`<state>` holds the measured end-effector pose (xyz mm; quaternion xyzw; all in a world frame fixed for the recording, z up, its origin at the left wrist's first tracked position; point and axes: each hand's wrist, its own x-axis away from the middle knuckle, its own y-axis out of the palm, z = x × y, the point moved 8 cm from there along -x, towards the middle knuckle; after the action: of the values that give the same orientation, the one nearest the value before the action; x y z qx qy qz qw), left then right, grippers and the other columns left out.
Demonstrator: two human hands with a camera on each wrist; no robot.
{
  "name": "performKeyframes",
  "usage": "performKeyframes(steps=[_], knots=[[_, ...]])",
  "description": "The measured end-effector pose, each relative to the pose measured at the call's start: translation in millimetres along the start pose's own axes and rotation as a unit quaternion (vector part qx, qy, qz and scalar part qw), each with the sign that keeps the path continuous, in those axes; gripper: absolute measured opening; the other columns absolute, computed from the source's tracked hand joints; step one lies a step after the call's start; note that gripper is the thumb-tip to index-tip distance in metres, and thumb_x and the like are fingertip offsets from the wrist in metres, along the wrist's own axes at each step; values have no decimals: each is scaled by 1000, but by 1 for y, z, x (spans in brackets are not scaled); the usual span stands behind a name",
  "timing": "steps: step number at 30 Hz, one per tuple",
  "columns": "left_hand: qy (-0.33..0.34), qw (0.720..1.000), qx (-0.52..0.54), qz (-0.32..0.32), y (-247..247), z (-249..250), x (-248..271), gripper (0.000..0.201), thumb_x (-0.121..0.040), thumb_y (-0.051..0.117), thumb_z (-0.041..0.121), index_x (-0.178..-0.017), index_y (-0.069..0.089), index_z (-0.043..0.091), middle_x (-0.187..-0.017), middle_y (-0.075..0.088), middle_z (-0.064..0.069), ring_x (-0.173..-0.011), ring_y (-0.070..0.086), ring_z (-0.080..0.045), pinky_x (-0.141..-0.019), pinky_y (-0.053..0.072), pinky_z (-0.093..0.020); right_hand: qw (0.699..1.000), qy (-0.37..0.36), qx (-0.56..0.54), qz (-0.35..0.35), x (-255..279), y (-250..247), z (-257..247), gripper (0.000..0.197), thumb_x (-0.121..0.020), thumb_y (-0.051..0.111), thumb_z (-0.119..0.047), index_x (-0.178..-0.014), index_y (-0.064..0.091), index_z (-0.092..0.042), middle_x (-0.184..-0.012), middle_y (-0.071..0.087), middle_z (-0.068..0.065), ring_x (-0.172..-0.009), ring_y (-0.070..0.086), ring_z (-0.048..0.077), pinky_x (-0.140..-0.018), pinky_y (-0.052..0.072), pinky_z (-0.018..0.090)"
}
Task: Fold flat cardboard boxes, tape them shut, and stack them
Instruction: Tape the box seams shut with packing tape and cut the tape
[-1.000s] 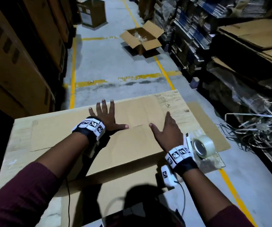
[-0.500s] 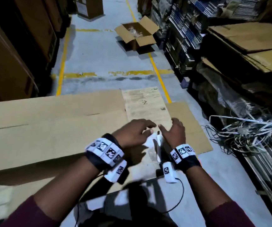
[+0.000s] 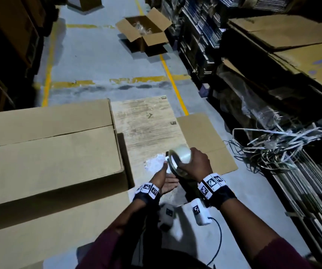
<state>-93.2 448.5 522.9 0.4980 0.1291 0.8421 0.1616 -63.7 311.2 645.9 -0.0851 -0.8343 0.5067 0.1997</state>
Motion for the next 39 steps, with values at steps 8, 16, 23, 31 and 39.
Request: performKeyframes(steps=[8,16,23,31,39], knots=[[67,963,260,-7,25,62,22,42,-98,61,17,-128,57,-12,-118,68,-26,-105,68,-35,-90,58,-43,984,-76,-159,-2,29,-61,-9,71,-55,71,-74,-105,62,-25,-95,67,-6,-88,64,14,-63,42,17],[255,963,55,75,-1,131,112,10,-90,71,10,-90,75,1,-81,68,-15,-75,65,-22,-70,59,-27,945,-179,-273,-35,39,-102,-33,47,-78,87,-18,-118,63,-22,-105,71,0,-96,70,15,-78,58,35],[387,915,-4,113,-44,206,228,23,-98,63,21,-93,77,4,-61,57,-3,-63,55,-17,-67,59,-28,906,-250,-338,-38,71,-139,-116,54,-77,85,0,-119,58,-18,-108,69,14,-97,67,18,-85,55,29],[414,890,-20,189,-213,226,350,19,-91,71,13,-102,74,-3,-79,66,-19,-61,64,-22,-58,60,-38,871,-359,-317,-108,96,-89,-289,56,-77,84,-4,-121,59,-25,-112,67,4,-109,66,21,-94,56,47],[435,839,-99,312,-411,225,424,11,-92,68,7,-86,74,0,-62,70,3,-56,63,-2,-57,49,-14,842,-443,-246,-187,130,16,-469,55,-77,86,-8,-123,59,-19,-113,66,0,-109,65,16,-96,54,41]])
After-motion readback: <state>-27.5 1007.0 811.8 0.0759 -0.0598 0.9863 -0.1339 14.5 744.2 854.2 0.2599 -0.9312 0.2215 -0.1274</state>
